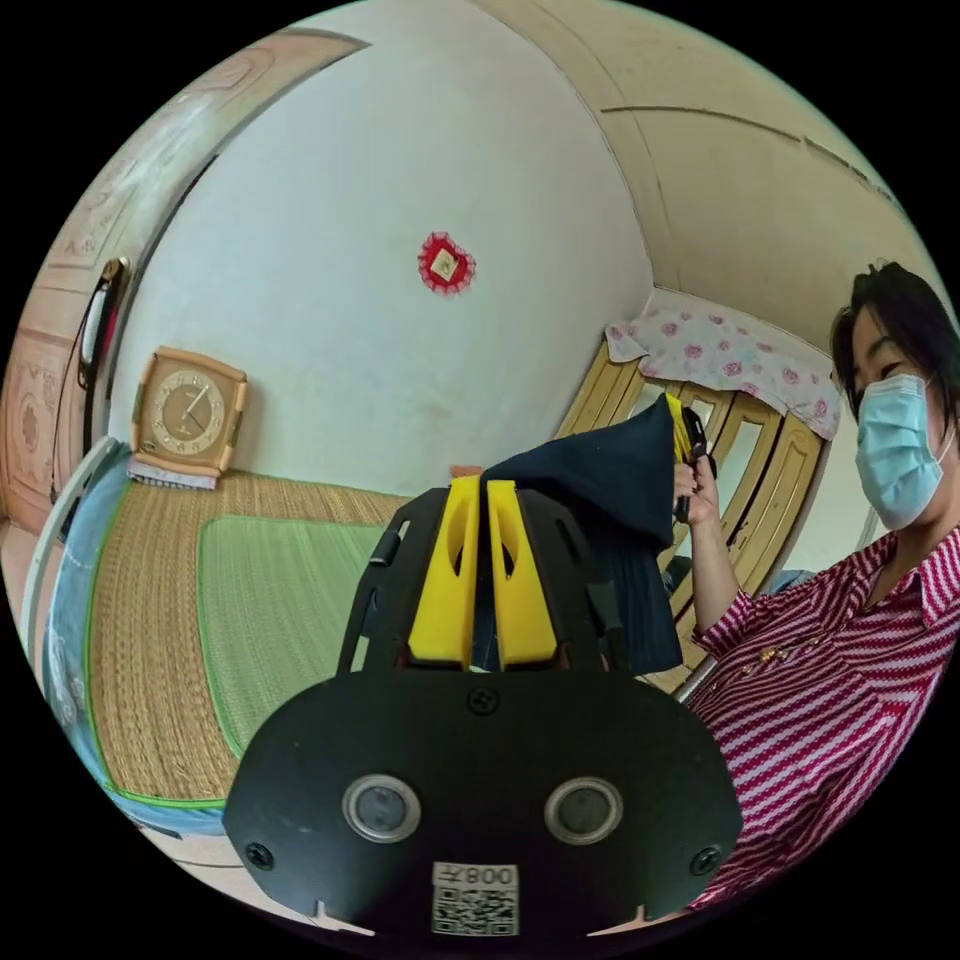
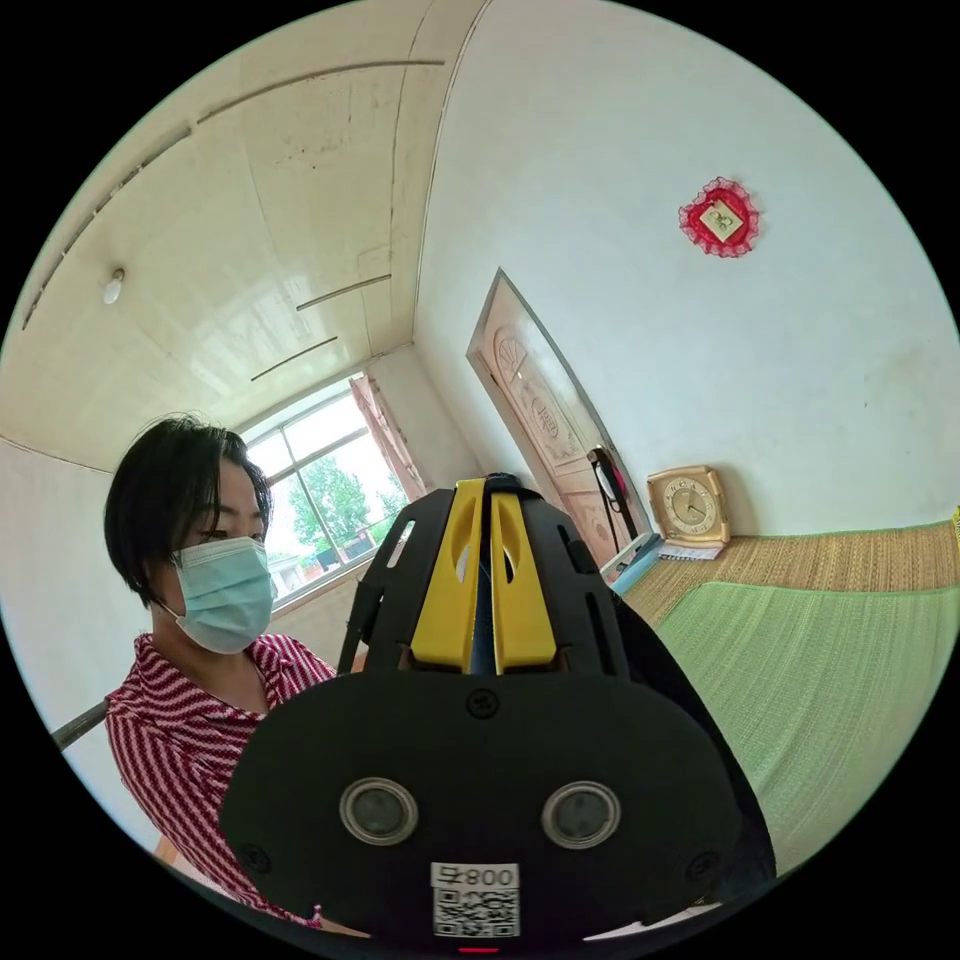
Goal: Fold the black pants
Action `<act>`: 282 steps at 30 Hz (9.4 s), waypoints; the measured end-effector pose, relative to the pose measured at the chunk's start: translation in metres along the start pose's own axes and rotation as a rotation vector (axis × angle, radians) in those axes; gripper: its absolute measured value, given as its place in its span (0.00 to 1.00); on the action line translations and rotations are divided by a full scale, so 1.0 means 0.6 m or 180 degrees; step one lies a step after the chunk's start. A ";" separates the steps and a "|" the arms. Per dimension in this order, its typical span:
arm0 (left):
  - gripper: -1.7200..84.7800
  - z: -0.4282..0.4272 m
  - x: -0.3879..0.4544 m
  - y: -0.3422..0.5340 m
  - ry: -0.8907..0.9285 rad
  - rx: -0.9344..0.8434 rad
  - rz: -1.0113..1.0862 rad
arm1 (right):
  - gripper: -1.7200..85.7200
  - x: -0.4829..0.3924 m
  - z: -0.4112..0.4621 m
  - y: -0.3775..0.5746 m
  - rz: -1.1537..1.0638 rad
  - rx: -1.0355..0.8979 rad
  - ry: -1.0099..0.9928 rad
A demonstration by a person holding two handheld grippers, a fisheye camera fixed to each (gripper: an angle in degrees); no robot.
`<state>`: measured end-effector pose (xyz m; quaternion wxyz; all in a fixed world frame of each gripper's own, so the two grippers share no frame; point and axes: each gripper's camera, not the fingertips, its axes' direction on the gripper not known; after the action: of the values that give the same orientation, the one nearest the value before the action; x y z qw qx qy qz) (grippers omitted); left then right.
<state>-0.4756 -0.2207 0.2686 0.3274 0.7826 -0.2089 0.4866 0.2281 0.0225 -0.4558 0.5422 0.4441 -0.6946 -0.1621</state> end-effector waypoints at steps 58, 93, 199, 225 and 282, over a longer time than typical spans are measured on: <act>0.02 0.100 -0.272 -0.260 -0.1214 -0.1043 -0.0491 | 0.03 -0.077 0.243 0.617 0.1127 -0.2035 0.1340; 0.17 0.442 -0.637 -0.254 -0.0722 -0.1543 -0.3542 | 0.12 0.087 -0.517 1.200 0.3923 -0.0055 0.2940; 0.02 0.507 -0.159 -0.728 -0.1553 -0.2597 -0.1457 | 0.02 0.294 -0.296 1.135 0.3302 -0.0720 0.3800; 0.07 0.559 0.019 -0.994 -0.0684 -0.2882 -0.0593 | 0.10 0.567 -0.160 1.022 0.1974 -0.1628 0.3906; 0.07 0.701 0.117 -1.249 -0.0626 -0.3943 0.0873 | 0.03 0.669 -0.319 0.954 0.2208 0.0212 0.2346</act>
<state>0.3018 0.0008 -0.0313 0.6329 0.4556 -0.5786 0.2391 0.1401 0.0696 0.2622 0.7588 0.2321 -0.5685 0.2172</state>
